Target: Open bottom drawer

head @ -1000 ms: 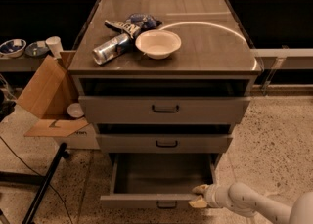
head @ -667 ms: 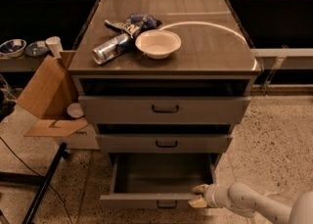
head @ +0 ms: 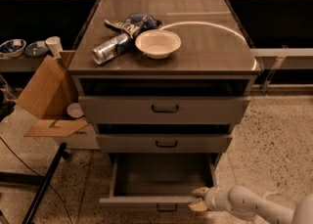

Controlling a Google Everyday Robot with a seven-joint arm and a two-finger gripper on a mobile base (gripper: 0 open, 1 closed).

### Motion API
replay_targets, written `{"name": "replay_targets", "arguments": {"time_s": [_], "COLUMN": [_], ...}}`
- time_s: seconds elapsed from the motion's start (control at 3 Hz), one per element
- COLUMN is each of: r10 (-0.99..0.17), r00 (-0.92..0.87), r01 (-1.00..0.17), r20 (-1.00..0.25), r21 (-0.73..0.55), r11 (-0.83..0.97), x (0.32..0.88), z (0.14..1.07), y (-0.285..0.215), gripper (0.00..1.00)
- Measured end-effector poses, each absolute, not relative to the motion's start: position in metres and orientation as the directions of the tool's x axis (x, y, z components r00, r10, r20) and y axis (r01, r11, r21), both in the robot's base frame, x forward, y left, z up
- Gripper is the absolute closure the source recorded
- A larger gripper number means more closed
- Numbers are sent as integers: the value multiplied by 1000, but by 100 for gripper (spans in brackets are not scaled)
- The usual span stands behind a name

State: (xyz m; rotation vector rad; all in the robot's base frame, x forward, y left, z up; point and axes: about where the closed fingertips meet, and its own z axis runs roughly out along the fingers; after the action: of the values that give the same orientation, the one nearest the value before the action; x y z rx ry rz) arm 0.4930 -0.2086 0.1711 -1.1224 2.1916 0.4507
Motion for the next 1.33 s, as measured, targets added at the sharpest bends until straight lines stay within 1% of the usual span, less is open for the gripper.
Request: {"name": "replay_targets", "arguments": {"time_s": [0.33, 1.33], "r10": [-601, -610], "r00": [-455, -474], "r01": [-808, -799], "r20": [-657, -635], "r21": [21, 18], "r11": [589, 601], "x": [483, 475], "z": [168, 171], "y": [-212, -213], "gripper": [100, 100]}}
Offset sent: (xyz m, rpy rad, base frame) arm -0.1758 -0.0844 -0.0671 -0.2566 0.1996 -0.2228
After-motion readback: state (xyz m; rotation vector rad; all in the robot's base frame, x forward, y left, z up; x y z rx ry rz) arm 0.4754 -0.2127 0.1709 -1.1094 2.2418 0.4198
